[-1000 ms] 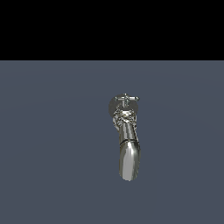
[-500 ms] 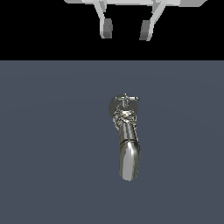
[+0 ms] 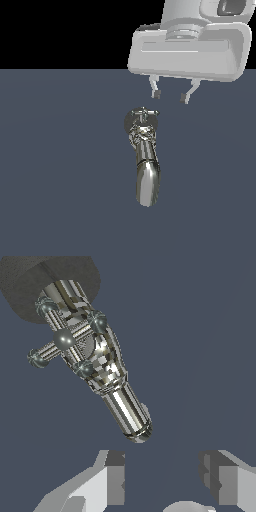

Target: Turn on the faucet by rotating a designated handle.

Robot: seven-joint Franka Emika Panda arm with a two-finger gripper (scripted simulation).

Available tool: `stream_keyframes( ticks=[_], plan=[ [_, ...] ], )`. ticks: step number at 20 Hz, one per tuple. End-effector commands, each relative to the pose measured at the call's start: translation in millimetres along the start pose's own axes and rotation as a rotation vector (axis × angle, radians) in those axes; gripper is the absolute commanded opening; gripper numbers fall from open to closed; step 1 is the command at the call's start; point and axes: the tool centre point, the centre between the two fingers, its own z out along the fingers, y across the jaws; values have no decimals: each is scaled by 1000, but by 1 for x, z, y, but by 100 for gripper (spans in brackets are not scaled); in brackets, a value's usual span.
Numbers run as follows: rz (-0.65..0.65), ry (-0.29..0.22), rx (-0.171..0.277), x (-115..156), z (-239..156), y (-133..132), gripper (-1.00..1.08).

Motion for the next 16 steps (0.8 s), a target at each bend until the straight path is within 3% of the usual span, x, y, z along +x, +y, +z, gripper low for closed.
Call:
stream_keyframes(
  ticks=[1,2,3,4,5,6,7,8,9,10,11,12,13,14,15,16],
  plan=[
    [-28,10,16,28,25,-19,44],
    [-89,21,12,12,21,-41,44],
    [-89,-33,-37,-14,63,-61,-3],
    [-9,14,0,50,47,-64,19],
    [71,62,36,49,25,-26,19],
    [61,-37,42,14,80,-25,79],
    [61,-43,42,16,83,-25,79],
    [69,55,51,53,54,-49,70],
    [157,93,21,93,53,13,54],
    [204,114,6,95,47,29,54],
    [188,155,-12,116,39,60,41],
    [202,172,-26,123,36,68,-38],
    [240,193,-46,130,34,75,53],
    [270,215,-61,138,31,83,86],
    [270,239,-81,146,27,92,96],
    [284,234,-8,148,19,70,75]
  ],
)
